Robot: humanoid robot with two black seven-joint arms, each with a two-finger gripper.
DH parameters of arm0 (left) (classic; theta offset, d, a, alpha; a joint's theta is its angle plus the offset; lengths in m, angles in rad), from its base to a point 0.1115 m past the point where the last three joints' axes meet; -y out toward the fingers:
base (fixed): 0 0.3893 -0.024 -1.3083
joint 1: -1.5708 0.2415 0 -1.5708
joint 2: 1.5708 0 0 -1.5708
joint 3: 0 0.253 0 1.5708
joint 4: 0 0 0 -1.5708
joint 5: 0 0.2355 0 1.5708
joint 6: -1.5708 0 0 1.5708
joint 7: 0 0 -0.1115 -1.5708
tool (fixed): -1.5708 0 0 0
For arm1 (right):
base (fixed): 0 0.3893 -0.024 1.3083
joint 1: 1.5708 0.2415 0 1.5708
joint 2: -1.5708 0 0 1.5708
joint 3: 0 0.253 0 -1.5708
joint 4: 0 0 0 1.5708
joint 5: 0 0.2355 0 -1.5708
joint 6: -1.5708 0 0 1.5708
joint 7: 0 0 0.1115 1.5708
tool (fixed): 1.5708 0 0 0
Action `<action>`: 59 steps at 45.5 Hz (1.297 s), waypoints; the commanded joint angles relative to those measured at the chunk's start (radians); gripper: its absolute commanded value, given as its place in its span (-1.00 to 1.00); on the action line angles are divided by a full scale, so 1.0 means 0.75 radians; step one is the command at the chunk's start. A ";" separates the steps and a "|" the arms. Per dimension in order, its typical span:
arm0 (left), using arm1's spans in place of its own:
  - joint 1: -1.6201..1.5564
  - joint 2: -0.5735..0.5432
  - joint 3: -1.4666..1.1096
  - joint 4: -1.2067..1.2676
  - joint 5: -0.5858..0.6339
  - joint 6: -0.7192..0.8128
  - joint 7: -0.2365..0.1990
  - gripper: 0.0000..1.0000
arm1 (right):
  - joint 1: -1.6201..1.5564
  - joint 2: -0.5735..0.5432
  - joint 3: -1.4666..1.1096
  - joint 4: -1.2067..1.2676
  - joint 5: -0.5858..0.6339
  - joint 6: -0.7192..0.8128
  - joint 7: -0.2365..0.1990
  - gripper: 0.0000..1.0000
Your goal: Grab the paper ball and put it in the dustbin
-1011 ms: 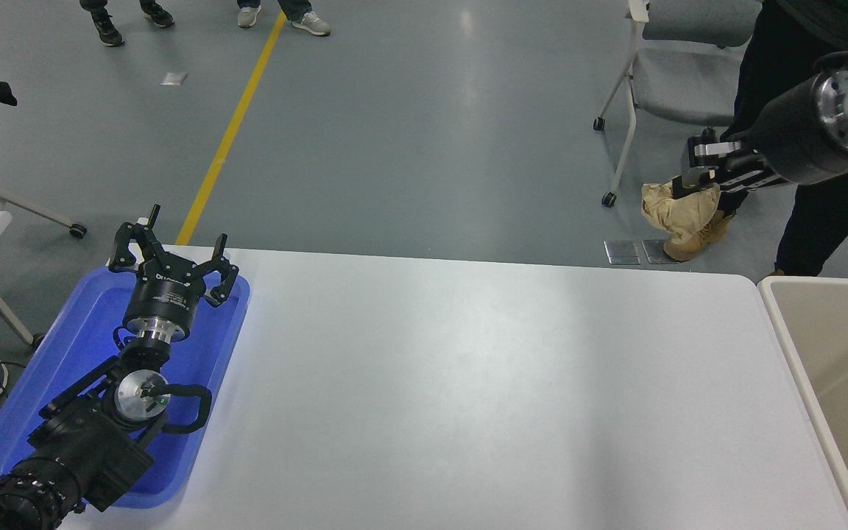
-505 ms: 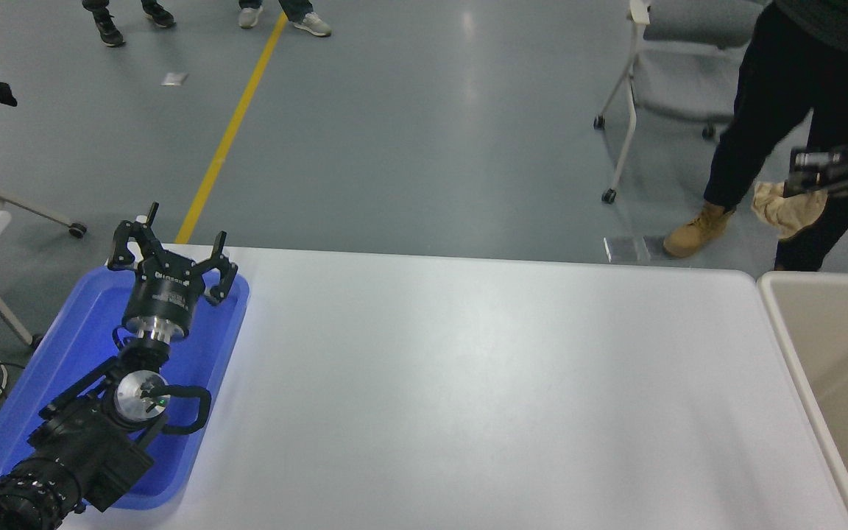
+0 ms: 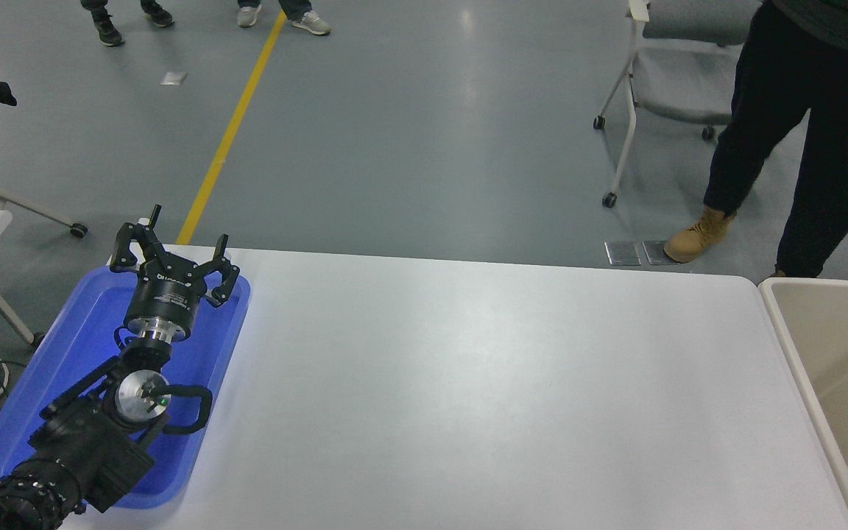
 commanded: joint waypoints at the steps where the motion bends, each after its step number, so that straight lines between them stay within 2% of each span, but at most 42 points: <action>1: 0.000 0.000 0.000 0.000 0.000 0.000 0.000 1.00 | -0.246 -0.008 0.027 -0.145 0.114 -0.147 -0.014 -1.00; 15: 0.000 0.000 0.000 0.000 0.000 0.000 0.000 1.00 | -0.686 0.035 0.448 -0.501 0.118 -0.200 -0.029 -1.00; 23: 0.000 0.000 0.000 0.000 0.000 0.000 0.000 1.00 | -0.825 0.082 0.540 -0.636 0.120 -0.214 -0.029 -1.00; 59: 0.000 0.000 0.000 0.000 0.000 0.000 0.000 1.00 | -0.952 0.140 0.626 -0.649 0.120 -0.276 -0.029 -1.00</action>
